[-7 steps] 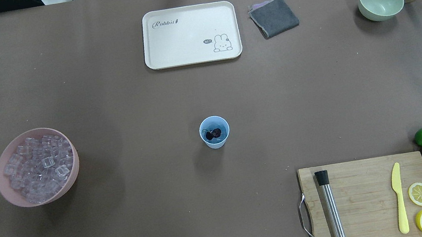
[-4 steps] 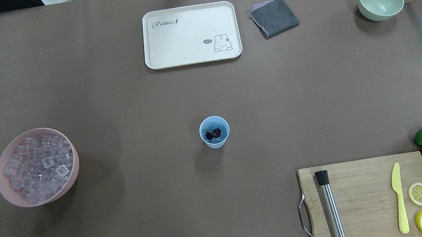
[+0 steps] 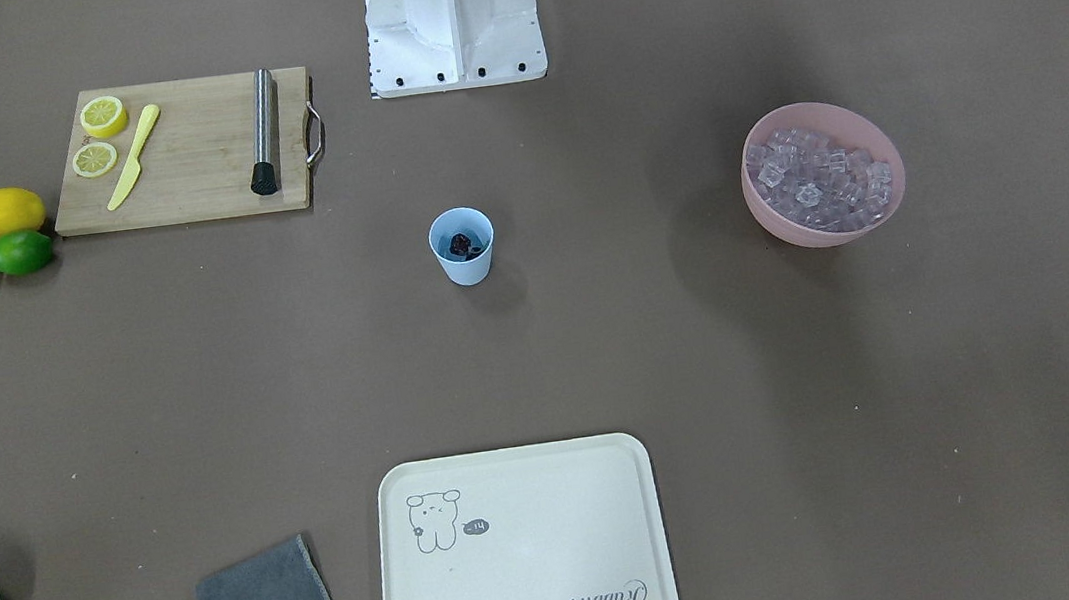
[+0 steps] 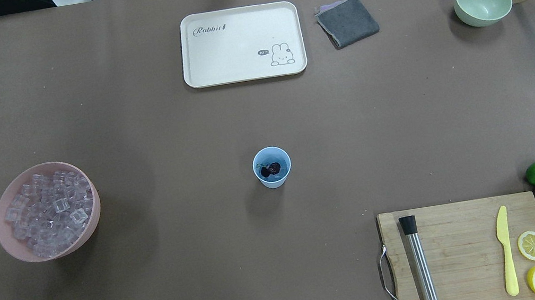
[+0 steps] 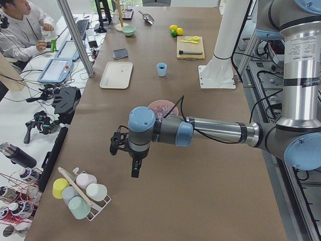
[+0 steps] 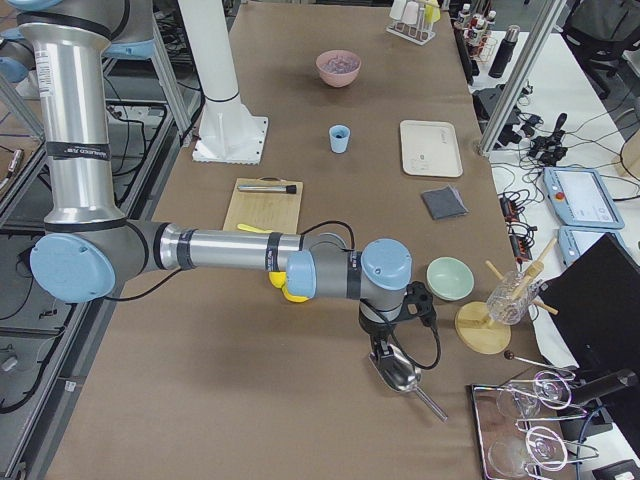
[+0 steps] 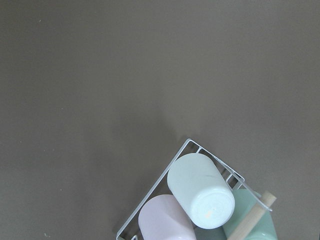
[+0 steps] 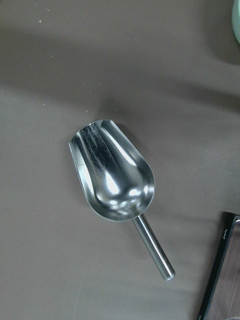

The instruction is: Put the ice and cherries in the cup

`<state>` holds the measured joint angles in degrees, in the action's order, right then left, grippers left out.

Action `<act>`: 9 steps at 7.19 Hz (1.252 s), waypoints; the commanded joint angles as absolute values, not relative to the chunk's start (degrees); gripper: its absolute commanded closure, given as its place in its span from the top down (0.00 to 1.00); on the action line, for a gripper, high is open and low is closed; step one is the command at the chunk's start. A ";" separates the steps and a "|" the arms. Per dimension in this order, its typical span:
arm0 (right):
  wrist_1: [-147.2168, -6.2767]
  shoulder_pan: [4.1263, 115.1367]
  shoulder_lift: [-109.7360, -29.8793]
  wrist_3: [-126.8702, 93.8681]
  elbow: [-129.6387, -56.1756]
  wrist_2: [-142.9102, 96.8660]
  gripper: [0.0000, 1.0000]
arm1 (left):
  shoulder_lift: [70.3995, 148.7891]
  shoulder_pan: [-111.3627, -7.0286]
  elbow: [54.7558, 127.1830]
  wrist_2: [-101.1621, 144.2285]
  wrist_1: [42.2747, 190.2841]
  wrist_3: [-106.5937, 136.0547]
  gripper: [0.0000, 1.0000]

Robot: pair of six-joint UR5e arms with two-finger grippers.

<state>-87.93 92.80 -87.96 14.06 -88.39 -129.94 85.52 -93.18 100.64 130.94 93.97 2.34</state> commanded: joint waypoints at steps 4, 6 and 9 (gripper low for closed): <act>-87.89 92.72 -90.26 13.54 -91.67 -130.34 1.00 | 80.95 -93.43 105.28 134.20 86.78 2.46 0.98; -87.89 92.72 -90.09 13.27 -91.84 -130.69 1.00 | 81.21 -93.16 104.94 134.21 85.08 2.46 0.98; -88.07 92.29 -90.09 13.27 -91.93 -131.75 1.00 | 82.25 -92.90 102.23 134.03 85.60 2.37 0.98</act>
<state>-87.98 92.42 -90.12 13.28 -91.92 -131.43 81.34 -93.09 103.88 134.06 85.30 2.37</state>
